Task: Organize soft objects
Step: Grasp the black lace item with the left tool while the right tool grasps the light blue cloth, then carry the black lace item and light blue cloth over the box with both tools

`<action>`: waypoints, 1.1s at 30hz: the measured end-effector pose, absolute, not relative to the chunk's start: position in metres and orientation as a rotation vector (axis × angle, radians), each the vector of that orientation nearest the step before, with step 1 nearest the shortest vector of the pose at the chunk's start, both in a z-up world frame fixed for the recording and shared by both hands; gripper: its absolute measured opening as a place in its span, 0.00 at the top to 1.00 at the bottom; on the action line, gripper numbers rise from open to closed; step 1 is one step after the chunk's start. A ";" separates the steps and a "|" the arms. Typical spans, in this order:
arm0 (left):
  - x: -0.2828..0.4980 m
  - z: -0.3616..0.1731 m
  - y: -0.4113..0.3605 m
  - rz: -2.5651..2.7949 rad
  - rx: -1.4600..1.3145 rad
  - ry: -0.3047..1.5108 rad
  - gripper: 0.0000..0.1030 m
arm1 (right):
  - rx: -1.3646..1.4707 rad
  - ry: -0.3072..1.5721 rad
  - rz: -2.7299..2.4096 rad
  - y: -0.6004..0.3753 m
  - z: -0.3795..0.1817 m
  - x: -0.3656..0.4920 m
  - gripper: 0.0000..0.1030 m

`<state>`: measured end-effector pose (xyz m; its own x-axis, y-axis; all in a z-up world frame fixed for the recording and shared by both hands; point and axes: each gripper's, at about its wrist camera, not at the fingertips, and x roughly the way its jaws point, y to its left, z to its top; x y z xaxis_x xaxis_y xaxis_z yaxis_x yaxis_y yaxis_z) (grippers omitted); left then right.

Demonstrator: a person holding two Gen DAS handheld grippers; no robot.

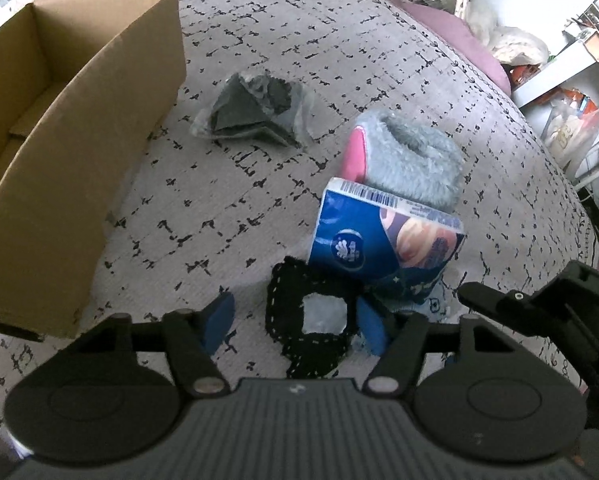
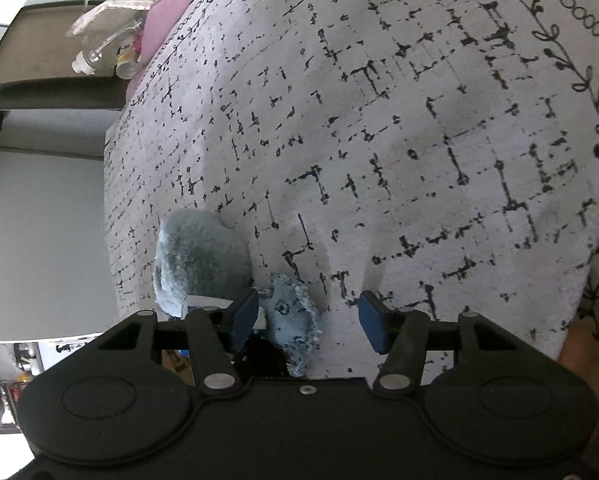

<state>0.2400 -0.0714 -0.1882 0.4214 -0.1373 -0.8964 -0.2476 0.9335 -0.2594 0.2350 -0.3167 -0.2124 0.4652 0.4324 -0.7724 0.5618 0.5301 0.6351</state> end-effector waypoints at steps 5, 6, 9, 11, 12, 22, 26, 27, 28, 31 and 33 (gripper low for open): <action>0.242 -0.187 -0.071 0.050 -0.395 1.136 0.66 | 1.115 1.162 -0.087 -0.313 -0.218 0.242 0.46; 0.242 -0.186 -0.071 0.046 -0.398 1.135 0.67 | 1.117 1.161 -0.088 -0.312 -0.219 0.243 0.47; 0.241 -0.185 -0.068 0.044 -0.417 1.133 0.68 | 1.117 1.155 -0.090 -0.311 -0.221 0.244 0.61; 0.240 -0.184 -0.067 0.049 -0.426 1.132 0.68 | 1.121 1.159 -0.084 -0.310 -0.224 0.245 0.80; 0.239 -0.183 -0.066 0.051 -0.427 1.130 0.68 | 1.125 1.164 -0.081 -0.310 -0.226 0.245 0.83; 0.226 -0.162 -0.058 0.065 -0.420 1.074 0.68 | 1.091 1.022 0.017 -0.309 -0.199 0.235 0.97; 0.221 -0.152 -0.054 0.069 -0.416 1.049 0.68 | 1.066 0.955 0.053 -0.310 -0.185 0.233 0.98; 0.220 -0.150 -0.053 0.071 -0.416 1.045 0.68 | 1.066 0.945 0.061 -0.310 -0.183 0.232 0.98; 0.220 -0.149 -0.053 0.072 -0.415 1.042 0.68 | 1.063 0.934 0.069 -0.310 -0.181 0.231 0.98; 0.218 -0.142 -0.052 0.077 -0.413 1.032 0.68 | 1.069 0.905 0.086 -0.313 -0.176 0.226 0.98; 0.215 -0.137 -0.051 0.077 -0.416 1.023 0.68 | 1.063 0.886 0.092 -0.313 -0.171 0.225 0.98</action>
<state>0.2152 -0.0508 -0.1367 0.5251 -0.1300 -0.8410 -0.2538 0.9194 -0.3006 0.2247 -0.3128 -0.1714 0.6626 0.4652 -0.5870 0.3351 0.5168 0.7878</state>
